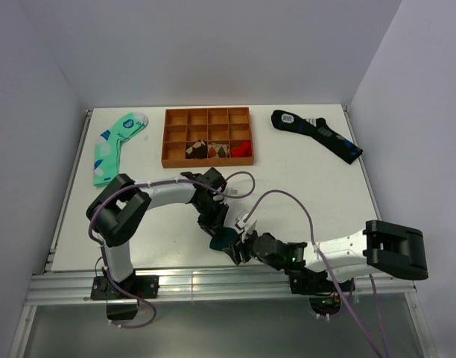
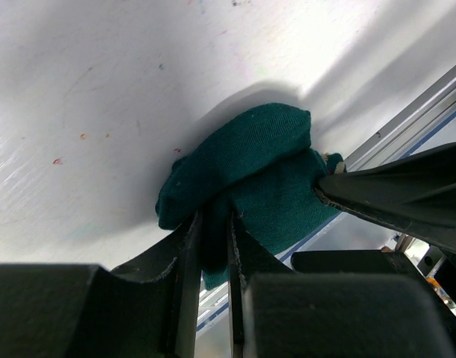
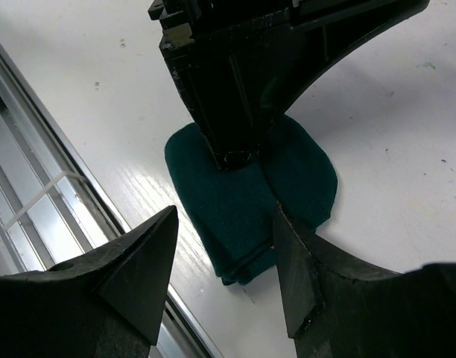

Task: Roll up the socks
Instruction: Roll the sock at the center of the board.

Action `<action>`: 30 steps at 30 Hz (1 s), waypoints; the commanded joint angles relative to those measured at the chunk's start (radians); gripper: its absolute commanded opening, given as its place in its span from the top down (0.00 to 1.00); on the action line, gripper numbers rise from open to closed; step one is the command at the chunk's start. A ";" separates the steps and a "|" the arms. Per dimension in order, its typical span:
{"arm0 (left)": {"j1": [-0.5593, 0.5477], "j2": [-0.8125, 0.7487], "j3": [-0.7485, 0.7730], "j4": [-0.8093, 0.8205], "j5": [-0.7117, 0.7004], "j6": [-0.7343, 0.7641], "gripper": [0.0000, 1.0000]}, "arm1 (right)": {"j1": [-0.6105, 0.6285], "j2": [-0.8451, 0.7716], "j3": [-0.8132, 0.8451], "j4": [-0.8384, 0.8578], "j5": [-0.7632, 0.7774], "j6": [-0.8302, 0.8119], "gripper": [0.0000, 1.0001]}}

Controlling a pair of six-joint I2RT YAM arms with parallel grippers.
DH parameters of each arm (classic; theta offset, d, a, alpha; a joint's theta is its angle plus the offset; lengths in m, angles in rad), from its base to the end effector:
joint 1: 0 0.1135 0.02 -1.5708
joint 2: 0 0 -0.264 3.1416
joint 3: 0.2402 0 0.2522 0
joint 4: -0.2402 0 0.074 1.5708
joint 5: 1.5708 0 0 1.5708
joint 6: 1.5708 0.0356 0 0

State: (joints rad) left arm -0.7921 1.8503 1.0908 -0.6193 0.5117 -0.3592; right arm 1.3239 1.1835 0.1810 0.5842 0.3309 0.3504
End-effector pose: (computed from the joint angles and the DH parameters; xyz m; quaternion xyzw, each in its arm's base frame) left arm 0.2206 -0.2484 0.1390 -0.2305 -0.9353 0.2618 0.0593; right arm 0.0604 0.1922 0.1400 -0.3075 0.7730 0.3067 0.4624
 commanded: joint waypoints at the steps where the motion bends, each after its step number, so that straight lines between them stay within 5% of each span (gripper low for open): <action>1: 0.016 0.064 -0.029 -0.065 -0.185 0.075 1.00 | -0.005 0.018 -0.003 0.065 -0.006 0.004 0.39; 22: 0.034 0.084 -0.012 -0.066 -0.167 0.080 1.00 | -0.005 0.179 0.000 0.151 -0.020 0.035 0.45; 30: 0.040 0.081 -0.035 -0.030 -0.145 0.057 1.00 | -0.005 0.237 0.018 0.134 -0.033 0.064 0.60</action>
State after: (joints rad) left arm -0.7547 1.8748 1.1046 -0.6754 0.5365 -0.3531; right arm 1.3212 1.3724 0.1848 0.7727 0.3237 0.3840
